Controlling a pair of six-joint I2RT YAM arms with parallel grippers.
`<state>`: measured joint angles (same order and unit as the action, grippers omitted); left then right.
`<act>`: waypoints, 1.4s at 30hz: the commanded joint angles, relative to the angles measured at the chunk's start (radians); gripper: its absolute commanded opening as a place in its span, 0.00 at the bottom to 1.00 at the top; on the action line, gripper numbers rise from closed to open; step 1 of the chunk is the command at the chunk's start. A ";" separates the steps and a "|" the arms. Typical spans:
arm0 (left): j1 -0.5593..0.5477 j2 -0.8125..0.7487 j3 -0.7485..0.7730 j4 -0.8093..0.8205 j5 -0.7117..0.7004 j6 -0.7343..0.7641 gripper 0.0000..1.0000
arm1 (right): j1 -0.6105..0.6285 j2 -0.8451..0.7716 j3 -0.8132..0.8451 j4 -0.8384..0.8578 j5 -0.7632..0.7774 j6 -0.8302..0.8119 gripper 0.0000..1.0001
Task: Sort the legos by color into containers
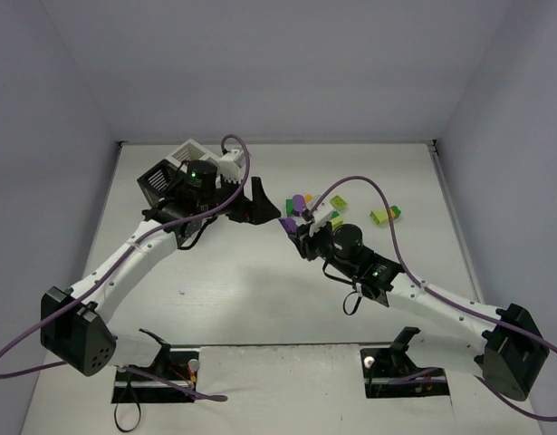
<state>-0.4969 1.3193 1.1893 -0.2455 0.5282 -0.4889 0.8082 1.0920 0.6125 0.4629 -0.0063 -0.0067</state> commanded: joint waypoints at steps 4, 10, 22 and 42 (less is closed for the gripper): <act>0.003 0.014 -0.007 0.186 0.144 -0.083 0.79 | 0.023 0.003 0.023 0.125 -0.014 -0.016 0.00; -0.009 0.031 -0.007 0.190 0.154 -0.073 0.79 | 0.034 0.016 0.026 0.146 -0.027 -0.007 0.00; -0.065 0.078 0.004 0.160 0.138 -0.034 0.67 | 0.049 0.023 0.038 0.174 -0.041 0.004 0.00; 0.058 0.048 0.052 0.017 -0.042 0.001 0.05 | 0.048 0.029 0.062 0.092 0.088 0.007 0.71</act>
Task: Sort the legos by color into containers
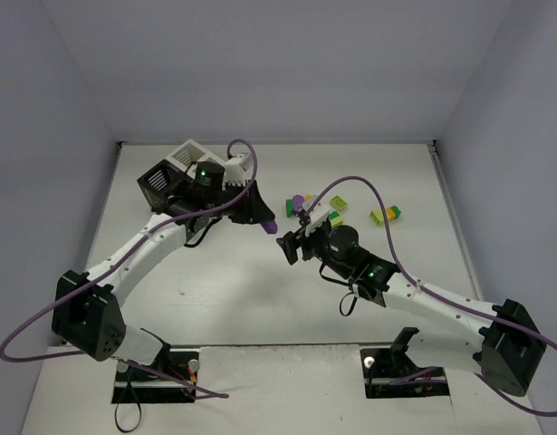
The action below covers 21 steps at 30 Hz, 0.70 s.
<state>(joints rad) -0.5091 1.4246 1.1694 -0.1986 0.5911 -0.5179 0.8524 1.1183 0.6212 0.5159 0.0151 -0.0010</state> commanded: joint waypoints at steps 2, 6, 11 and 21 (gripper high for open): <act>0.162 -0.081 0.091 -0.080 -0.206 0.041 0.05 | 0.002 -0.008 0.046 0.027 0.088 -0.002 0.72; 0.300 -0.134 0.116 -0.134 -0.407 0.068 0.05 | -0.007 -0.035 0.025 0.013 0.132 -0.008 0.73; 0.412 -0.142 0.171 -0.159 -0.652 0.098 0.05 | -0.029 -0.041 0.015 -0.005 0.180 -0.016 0.73; 0.443 0.051 0.343 -0.098 -0.849 0.174 0.05 | -0.059 -0.080 0.018 -0.054 0.216 -0.037 0.73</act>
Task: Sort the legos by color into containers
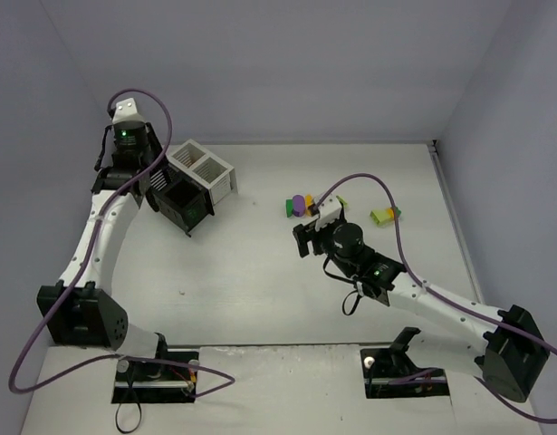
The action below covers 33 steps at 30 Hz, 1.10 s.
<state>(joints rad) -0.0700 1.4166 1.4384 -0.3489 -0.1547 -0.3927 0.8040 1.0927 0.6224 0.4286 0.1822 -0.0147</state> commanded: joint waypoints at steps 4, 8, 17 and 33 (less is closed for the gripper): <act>0.022 0.134 0.129 0.060 -0.117 0.051 0.06 | -0.035 -0.105 -0.001 0.018 0.049 -0.034 0.73; 0.030 0.205 0.148 0.079 -0.120 0.055 0.10 | -0.077 -0.131 -0.019 0.015 0.045 -0.031 0.73; 0.064 0.346 0.185 0.080 -0.089 0.048 0.19 | -0.115 -0.097 -0.012 -0.001 0.099 -0.004 0.72; 0.059 0.193 0.143 0.010 0.072 -0.001 0.70 | -0.249 0.062 0.088 -0.145 0.143 0.191 0.59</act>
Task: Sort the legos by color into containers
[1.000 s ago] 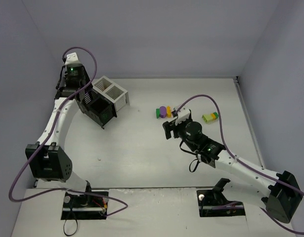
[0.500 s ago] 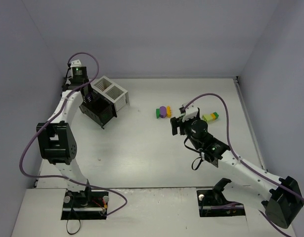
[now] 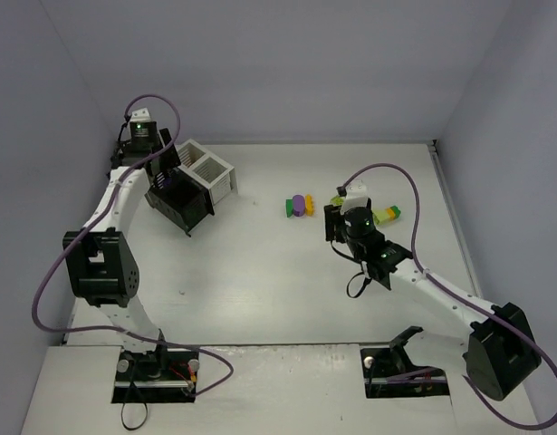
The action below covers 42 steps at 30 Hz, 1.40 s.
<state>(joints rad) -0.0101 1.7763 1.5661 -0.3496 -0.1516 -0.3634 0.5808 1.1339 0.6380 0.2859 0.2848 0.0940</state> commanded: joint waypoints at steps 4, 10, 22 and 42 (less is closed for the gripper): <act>-0.039 -0.281 -0.050 -0.032 0.180 -0.034 0.70 | -0.110 0.073 0.132 -0.045 0.013 0.151 0.46; -0.263 -0.417 -0.132 -0.138 0.192 0.035 0.74 | -0.182 0.203 0.239 -0.091 -0.041 0.216 0.52; -0.373 -0.641 -0.394 -0.080 0.242 0.080 0.76 | -0.326 0.553 0.488 -0.108 -0.283 -0.083 0.56; -0.373 -0.606 -0.402 -0.080 0.277 0.093 0.76 | -0.360 0.757 0.637 -0.122 -0.516 -0.315 0.54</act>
<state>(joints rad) -0.3851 1.1889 1.1461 -0.4885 0.1078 -0.2874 0.2279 1.9030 1.2331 0.1410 -0.1902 -0.1867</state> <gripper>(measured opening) 0.756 0.536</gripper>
